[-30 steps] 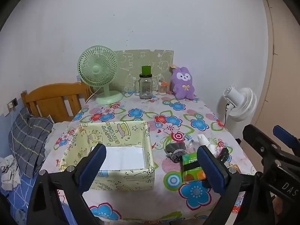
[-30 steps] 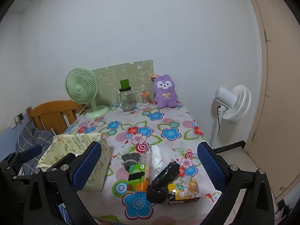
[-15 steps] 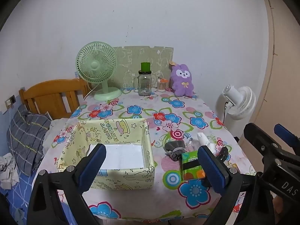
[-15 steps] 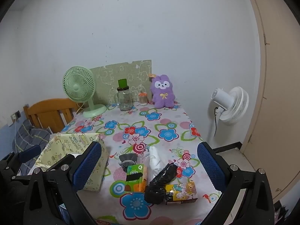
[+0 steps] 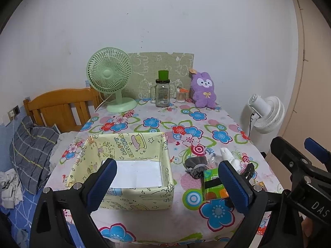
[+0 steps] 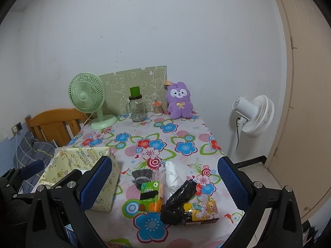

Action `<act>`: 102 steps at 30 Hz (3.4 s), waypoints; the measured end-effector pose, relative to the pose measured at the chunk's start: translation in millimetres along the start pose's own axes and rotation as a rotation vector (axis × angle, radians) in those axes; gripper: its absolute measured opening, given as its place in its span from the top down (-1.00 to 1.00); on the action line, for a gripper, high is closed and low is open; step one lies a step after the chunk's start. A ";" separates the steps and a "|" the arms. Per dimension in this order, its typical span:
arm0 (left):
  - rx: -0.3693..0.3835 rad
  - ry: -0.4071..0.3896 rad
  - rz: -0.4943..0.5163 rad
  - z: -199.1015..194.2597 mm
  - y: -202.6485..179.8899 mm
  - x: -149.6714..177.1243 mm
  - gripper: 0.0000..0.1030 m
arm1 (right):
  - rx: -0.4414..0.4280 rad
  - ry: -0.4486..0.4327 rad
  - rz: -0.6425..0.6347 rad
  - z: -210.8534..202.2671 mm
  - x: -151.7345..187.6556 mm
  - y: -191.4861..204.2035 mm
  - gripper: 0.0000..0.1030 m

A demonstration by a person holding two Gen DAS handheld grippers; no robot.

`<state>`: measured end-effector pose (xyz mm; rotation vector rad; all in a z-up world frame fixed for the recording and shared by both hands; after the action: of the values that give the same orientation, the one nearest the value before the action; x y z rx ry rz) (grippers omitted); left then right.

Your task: Organize soft objects

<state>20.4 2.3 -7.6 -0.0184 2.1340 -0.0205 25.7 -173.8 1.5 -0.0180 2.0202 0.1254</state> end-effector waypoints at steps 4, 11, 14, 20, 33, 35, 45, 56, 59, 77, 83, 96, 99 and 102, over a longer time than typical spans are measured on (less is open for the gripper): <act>0.002 -0.002 -0.003 -1.2 -0.8 -0.5 -0.92 | 0.001 -0.005 0.000 -1.3 -1.3 -0.5 -1.00; 0.002 -0.010 -0.004 -2.4 -1.5 -2.4 -0.91 | -0.008 -0.005 0.006 -2.8 -1.5 -1.9 -1.00; 0.002 -0.010 -0.003 -2.1 -1.4 -3.1 -0.91 | -0.016 -0.001 0.009 -2.4 -1.8 -1.9 -0.99; 0.006 -0.014 -0.001 -4.3 -4.1 -3.5 -0.91 | -0.017 -0.005 0.009 -4.0 -2.8 -1.8 -0.99; 0.004 -0.020 0.002 -6.8 -6.5 -1.6 -0.91 | -0.018 -0.005 0.007 -5.2 -2.0 -1.7 -0.99; 0.005 -0.021 0.002 -6.8 -6.3 -1.5 -0.91 | -0.017 -0.007 0.007 -6.1 -1.9 -1.5 -0.99; 0.002 -0.025 0.004 -9.3 -5.4 -2.6 -0.91 | -0.011 -0.023 -0.005 -10.9 -3.0 -0.2 -0.99; 0.015 -0.018 -0.001 -9.9 -3.4 -3.8 -0.91 | -0.013 -0.021 -0.004 -10.1 -3.4 0.3 -0.99; 0.014 -0.029 0.004 -9.8 -3.4 -4.6 -0.91 | -0.014 -0.026 -0.004 -10.3 -3.2 0.7 -0.99; 0.063 -0.050 0.042 8.7 -41.5 9.9 -0.88 | 0.012 -0.021 0.011 -5.1 7.2 -21.2 -0.95; 0.081 -0.028 0.065 20.8 -61.4 20.9 -0.86 | 0.018 0.006 0.018 6.1 17.6 -34.9 -0.92; 0.091 0.071 0.099 57.4 -86.9 41.4 -0.83 | 0.006 0.081 0.030 38.4 40.8 -53.7 -0.84; 0.084 0.099 0.099 67.3 -88.4 45.6 -0.82 | -0.002 0.107 0.037 48.1 46.1 -54.5 -0.82; 0.079 0.115 0.102 75.4 -88.3 49.9 -0.81 | -0.005 0.133 0.038 57.6 51.3 -54.9 -0.79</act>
<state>57.9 -87.6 -88.1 0.1409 2.2446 -0.0475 58.7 -220.6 -74.0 0.0094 2.1535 0.1575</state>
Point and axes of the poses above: each gripper's, at about its wrist camera, not at the fingertips, and z roughly the way its jaws point, y to its left, x to its underside, the point moved 2 cm from there along z, roughly the way its jaws point
